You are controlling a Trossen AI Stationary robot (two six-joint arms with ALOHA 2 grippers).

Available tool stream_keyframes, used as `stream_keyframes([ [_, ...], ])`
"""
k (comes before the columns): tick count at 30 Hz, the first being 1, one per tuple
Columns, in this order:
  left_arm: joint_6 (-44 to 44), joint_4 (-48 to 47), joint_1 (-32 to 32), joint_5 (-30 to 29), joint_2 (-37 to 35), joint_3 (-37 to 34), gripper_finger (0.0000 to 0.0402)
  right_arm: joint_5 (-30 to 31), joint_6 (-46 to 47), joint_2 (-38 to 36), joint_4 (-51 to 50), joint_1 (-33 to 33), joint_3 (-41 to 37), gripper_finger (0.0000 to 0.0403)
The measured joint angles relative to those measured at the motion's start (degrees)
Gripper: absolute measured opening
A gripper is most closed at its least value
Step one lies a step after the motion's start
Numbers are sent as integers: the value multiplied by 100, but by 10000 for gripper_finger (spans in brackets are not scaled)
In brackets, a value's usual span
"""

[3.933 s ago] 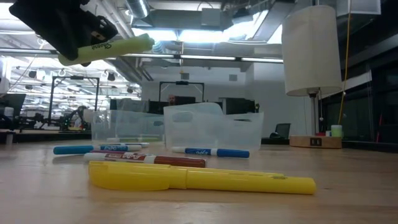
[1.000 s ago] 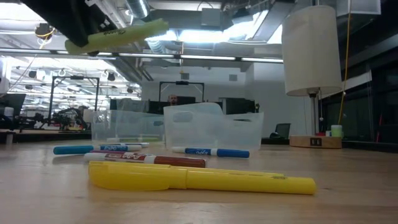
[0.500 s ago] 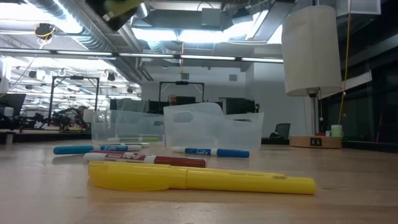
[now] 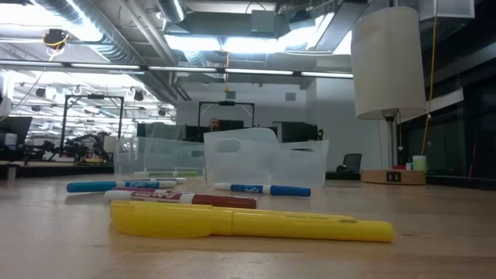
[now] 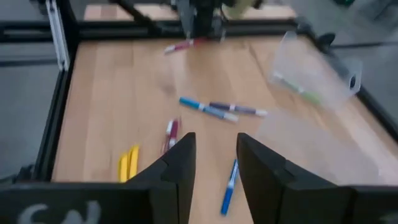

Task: Pick & Place Markers
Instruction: Put the light green highlighter into the black bin

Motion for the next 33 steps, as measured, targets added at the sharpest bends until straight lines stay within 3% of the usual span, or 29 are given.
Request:
stream_keyframes([
  [9,432,46,629,108,-839,-1,64,-30,-1755,-68,2529,-932,0,115],
  [13,451,32,822,281,-1188,-2,64,-624,-2292,-72,3480,-1302,0,115],
  [18,548,38,990,455,-1507,-2,64,-1373,-2365,-74,3839,-1741,0,115],
  [23,586,34,1131,715,-1587,-2,64,-1602,-2272,-74,3883,-2105,0,126],
  [33,542,-14,1466,1182,-1416,-2,64,-2588,-2302,-74,4175,-2614,0,219],
])
